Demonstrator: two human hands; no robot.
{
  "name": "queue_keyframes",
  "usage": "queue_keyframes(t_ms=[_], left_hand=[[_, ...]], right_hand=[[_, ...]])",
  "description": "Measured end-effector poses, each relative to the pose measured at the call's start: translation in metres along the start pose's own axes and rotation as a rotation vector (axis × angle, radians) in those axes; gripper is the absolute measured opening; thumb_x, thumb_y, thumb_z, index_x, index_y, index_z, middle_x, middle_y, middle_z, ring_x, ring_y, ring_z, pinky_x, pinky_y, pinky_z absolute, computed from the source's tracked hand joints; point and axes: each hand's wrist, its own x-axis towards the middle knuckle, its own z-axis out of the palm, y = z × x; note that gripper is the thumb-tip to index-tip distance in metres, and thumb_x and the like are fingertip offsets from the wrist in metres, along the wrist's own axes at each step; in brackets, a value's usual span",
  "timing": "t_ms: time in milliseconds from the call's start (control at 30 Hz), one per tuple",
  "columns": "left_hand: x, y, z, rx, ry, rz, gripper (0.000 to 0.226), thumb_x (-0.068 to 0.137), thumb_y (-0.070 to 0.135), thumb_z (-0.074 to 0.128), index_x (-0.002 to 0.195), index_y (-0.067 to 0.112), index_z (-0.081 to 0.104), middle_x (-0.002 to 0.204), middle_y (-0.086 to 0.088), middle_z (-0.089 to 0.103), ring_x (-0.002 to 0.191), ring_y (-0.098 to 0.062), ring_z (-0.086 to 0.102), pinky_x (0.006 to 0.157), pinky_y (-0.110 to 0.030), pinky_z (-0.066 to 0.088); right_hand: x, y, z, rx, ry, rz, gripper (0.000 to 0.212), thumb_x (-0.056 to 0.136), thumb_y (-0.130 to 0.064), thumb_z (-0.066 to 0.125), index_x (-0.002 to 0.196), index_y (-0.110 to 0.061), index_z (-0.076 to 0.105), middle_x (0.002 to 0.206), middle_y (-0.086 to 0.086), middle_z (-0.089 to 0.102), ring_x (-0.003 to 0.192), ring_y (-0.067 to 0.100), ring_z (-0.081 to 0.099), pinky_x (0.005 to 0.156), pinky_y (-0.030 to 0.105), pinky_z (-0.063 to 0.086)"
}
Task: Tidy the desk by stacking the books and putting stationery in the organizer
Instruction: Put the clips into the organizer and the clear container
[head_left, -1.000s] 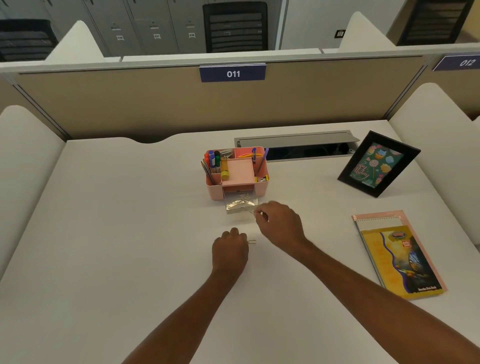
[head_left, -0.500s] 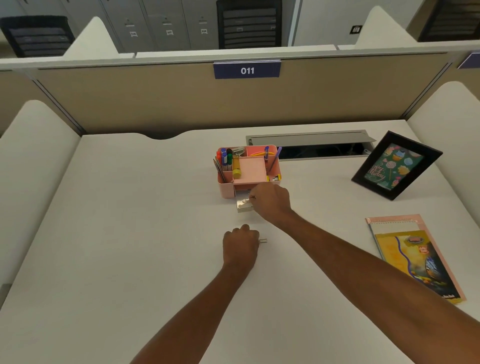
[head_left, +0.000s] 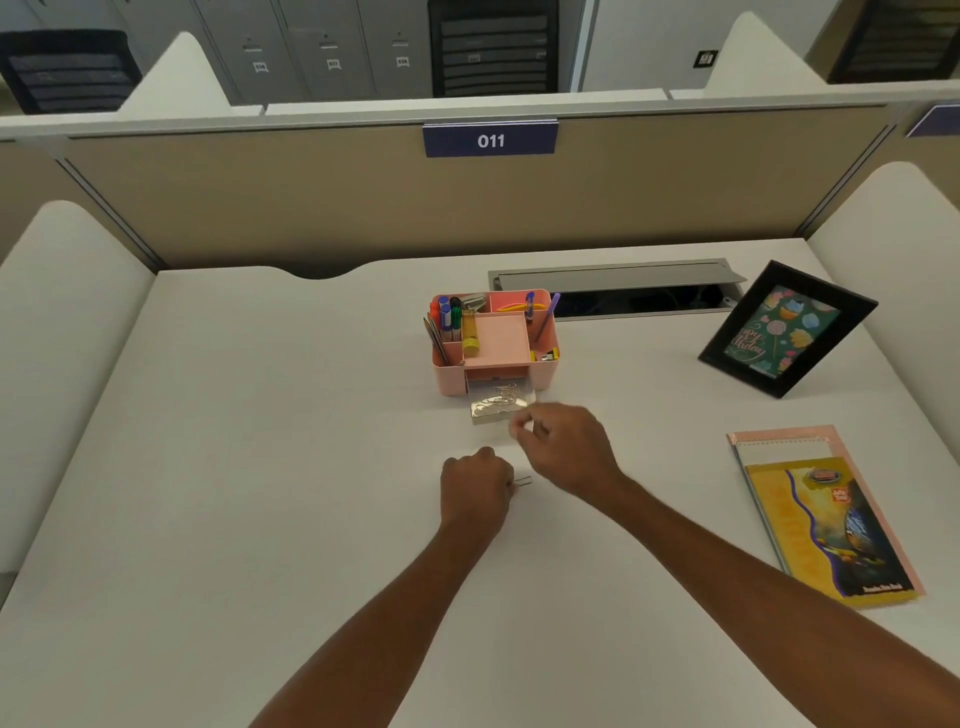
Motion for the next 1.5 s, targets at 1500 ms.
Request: queue_keyframes(t_ms=[1500], left_hand=[[0.021,-0.010,-0.068,-0.461,0.275,-0.324,0.023,0.100,0.042,0.060,0.110,0.032,0.077,0.097,0.008,0.076,0.083,-0.014,0.068,0.070,-0.030,0.057]], right_hand=[[-0.046,0.060,0.032,0.007,-0.403,0.277,0.061,0.066,-0.037,0.089,0.112,-0.028,0.051,0.093,-0.009,0.051,0.085,0.015,0.053,0.071,0.032,0.040]])
